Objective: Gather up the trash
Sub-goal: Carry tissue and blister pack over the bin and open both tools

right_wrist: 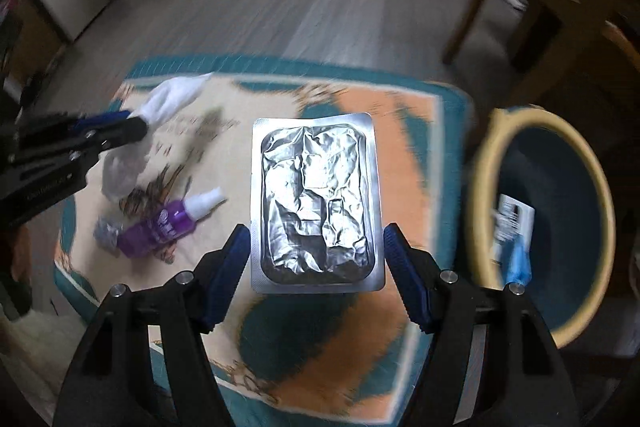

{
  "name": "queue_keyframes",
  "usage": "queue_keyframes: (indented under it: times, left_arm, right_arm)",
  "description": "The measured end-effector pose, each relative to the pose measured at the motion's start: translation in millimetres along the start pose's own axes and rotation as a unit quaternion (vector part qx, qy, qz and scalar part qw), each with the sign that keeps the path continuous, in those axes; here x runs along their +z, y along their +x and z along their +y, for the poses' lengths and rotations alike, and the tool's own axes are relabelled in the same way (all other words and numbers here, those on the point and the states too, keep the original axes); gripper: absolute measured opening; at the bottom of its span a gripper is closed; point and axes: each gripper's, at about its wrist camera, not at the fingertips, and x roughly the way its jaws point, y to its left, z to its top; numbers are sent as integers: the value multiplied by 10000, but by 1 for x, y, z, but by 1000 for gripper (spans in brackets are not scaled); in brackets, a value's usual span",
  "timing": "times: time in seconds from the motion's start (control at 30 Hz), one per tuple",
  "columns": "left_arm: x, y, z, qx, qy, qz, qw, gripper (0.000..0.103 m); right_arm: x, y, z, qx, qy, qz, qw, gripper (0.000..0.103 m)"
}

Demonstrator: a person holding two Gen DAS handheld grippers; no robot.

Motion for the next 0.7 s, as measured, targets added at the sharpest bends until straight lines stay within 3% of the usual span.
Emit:
queue_keyframes:
  times: [0.37, 0.7]
  left_arm:
    - [48, -22, -86, -526, 450, -775, 9946, 22]
    - [67, 16, -196, -1381, 1014, -710, 9827, 22]
  right_arm:
    - [-9, -74, -128, -525, 1156, -800, 9887, 68]
    - [-37, -77, -226, -833, 1870, -759, 9759, 68]
